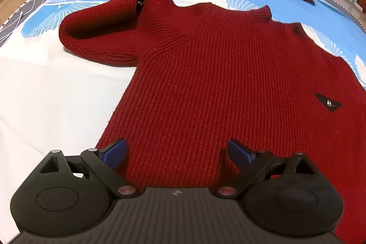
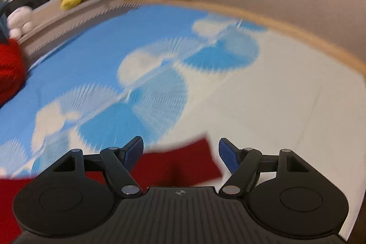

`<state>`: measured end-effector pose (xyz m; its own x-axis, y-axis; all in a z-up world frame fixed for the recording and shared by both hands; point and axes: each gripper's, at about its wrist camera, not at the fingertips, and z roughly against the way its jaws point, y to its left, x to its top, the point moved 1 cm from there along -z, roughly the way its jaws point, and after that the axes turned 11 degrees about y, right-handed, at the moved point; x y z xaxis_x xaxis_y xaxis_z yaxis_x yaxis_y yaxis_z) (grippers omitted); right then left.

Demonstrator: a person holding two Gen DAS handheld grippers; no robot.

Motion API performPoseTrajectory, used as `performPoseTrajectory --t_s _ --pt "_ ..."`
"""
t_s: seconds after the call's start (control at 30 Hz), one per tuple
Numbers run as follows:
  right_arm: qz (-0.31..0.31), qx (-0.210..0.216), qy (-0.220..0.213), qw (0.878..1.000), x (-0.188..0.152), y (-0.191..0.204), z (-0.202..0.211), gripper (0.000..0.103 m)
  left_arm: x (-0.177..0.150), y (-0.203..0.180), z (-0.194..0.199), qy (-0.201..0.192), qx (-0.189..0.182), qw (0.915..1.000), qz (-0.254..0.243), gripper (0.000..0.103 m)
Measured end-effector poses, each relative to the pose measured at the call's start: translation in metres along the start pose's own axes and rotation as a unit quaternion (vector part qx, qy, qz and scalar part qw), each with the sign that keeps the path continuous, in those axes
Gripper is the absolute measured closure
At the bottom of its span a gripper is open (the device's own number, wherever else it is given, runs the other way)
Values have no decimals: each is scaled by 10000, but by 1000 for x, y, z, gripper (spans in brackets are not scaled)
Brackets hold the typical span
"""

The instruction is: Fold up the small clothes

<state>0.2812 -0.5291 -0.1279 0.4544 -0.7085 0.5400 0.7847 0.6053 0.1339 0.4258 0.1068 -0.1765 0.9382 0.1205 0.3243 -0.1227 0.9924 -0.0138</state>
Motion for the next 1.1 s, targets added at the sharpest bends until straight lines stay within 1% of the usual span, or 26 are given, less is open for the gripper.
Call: performPoseTrajectory --t_s 0.07,0.13,0.2,0.27,0.33,0.37,0.43,0.53,0.6,0.67,0.7,0.77,0.83,0.87,0.9,0.97,1.0,1.03,1.07,1.1 --pt "61 358 170 9992 -25 4 8 29 1 4 4 -73 -12 9999 88 6" --pt "84 733 397 9965 -52 16 27 29 2 10 10 -190 -20 9996 202 6" --pt "143 1138 514 9921 -77 34 52 28 5 19 17 -372 63 9987 330 6" --pt "327 1464 607 9868 -105 54 74 24 9 28 28 -620 231 9970 397 6" --pt "483 1904 594 9787 -134 73 102 23 16 39 41 -934 375 9943 352 5" --pt "644 2027 612 9752 -144 83 112 23 23 45 49 -1109 406 9924 333 0" --pt "1079 2177 544 9685 -159 104 135 20 46 57 59 -1383 439 9887 376 0" --pt "1236 2089 211 9699 -178 121 153 17 104 77 57 -1425 370 9887 263 0" --pt "1421 1889 149 9715 -189 131 148 17 140 90 44 -1315 584 9894 208 0" --pt "1745 1693 228 9697 -199 146 135 19 176 111 22 -1165 838 9887 441 0" --pt "1920 1559 176 9688 -203 152 127 19 191 123 10 -1087 884 9882 610 0" --pt "2215 1157 63 9682 -207 165 110 21 216 149 -18 -907 847 9871 1014 0" --pt "2475 942 -4 9643 -208 172 97 21 233 168 -45 -704 730 9862 1306 0" --pt "2535 895 0 9632 -209 175 91 21 239 174 -61 -575 592 9865 1412 0" --pt "2582 881 54 9621 -209 179 85 21 243 180 -73 -457 465 9870 1468 0" --pt "2686 913 182 9587 -209 186 77 21 241 176 -96 -234 160 9886 1480 0" --pt "2723 910 190 9577 -209 190 75 21 238 175 -103 -312 53 9881 1503 0" --pt "2772 898 176 9564 -211 194 74 21 236 173 -105 -503 27 9866 1554 0" --pt "2851 881 187 9543 -212 198 71 21 236 170 -105 -619 -48 9867 1501 11" --pt "2956 848 210 9513 -215 203 69 21 236 164 -103 -708 -178 9886 1318 55"
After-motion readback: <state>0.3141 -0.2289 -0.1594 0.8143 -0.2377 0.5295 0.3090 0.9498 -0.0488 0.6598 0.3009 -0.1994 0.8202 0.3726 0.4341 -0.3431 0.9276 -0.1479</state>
